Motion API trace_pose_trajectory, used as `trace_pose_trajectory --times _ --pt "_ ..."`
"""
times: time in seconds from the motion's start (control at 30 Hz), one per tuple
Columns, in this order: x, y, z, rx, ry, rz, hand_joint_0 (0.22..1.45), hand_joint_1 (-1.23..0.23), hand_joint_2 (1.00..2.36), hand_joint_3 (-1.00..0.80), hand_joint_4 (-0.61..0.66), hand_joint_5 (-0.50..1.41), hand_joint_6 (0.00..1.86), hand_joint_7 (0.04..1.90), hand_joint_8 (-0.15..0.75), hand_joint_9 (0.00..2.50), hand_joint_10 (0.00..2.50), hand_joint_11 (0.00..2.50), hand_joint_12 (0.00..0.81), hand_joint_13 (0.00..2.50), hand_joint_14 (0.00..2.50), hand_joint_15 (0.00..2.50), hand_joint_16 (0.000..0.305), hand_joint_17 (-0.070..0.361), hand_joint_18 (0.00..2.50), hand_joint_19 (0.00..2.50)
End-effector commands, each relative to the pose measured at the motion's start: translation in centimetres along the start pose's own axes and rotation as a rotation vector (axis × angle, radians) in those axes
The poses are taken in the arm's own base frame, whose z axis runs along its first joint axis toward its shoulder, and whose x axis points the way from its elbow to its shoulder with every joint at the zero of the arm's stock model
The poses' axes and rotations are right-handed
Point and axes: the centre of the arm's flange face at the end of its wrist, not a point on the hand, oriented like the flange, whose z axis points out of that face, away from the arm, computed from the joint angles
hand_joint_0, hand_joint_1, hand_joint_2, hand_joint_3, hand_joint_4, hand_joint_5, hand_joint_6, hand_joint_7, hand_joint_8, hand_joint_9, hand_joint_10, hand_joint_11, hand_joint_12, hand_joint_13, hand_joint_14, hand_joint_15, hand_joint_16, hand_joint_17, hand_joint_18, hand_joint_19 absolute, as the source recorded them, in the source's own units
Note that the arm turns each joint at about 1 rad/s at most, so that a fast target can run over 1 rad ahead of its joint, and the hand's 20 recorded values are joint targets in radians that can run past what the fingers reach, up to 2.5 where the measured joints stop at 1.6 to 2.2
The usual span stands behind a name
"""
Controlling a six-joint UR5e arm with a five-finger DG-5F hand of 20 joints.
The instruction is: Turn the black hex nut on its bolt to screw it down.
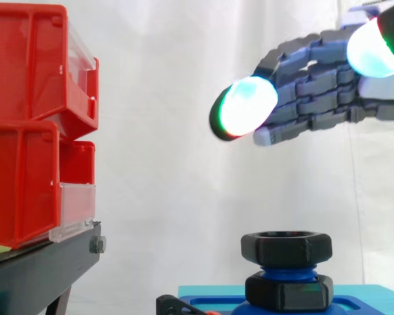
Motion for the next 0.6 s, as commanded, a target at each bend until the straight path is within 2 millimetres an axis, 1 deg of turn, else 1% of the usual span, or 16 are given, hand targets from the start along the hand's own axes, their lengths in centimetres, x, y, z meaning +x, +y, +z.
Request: trace_pose_trajectory --times 0.0,0.03,0.07,0.13,0.37,0.4,0.57 --pt "1.4 -0.5 2.3 -0.016 -0.016 0.001 0.47 -0.52 1.00 -0.50 0.19 -0.22 0.50 0.69 0.177 0.00 0.00 0.00 0.368 0.04 0.00 0.00 0.066 0.148 0.00 0.28" --pt "1.3 -0.4 2.6 -0.016 -0.017 0.001 0.47 -0.52 1.00 -0.50 0.20 -0.21 0.50 0.70 0.177 0.00 0.00 0.00 0.368 0.04 0.00 0.00 0.066 0.148 0.00 0.29" --pt "1.7 -0.5 3.0 -0.017 -0.009 0.001 0.47 -0.51 1.00 -0.50 0.20 -0.21 0.50 0.71 0.178 0.00 0.00 0.00 0.369 0.04 0.00 0.00 0.066 0.148 0.00 0.28" --pt "1.6 -0.3 3.1 -0.021 -0.015 0.000 0.47 -0.51 1.00 -0.50 0.20 -0.21 0.50 0.71 0.178 0.00 0.00 0.00 0.368 0.04 0.00 0.00 0.065 0.147 0.00 0.28" --pt "2.4 0.6 3.3 -0.034 -0.009 -0.046 0.48 -0.51 1.00 -0.50 0.21 -0.20 0.50 0.71 0.179 0.00 0.00 0.00 0.368 0.03 0.00 0.00 0.065 0.147 0.00 0.28" --pt "3.5 0.3 3.7 -0.029 0.008 -0.046 0.48 -0.51 1.00 -0.50 0.21 -0.20 0.50 0.71 0.180 0.00 0.00 0.00 0.368 0.03 0.00 0.00 0.065 0.146 0.00 0.28" --pt "4.8 0.1 4.1 -0.033 0.021 -0.048 0.48 -0.51 1.00 -0.50 0.20 -0.20 0.50 0.72 0.179 0.00 0.00 0.00 0.368 0.04 0.00 0.00 0.065 0.146 0.00 0.28"
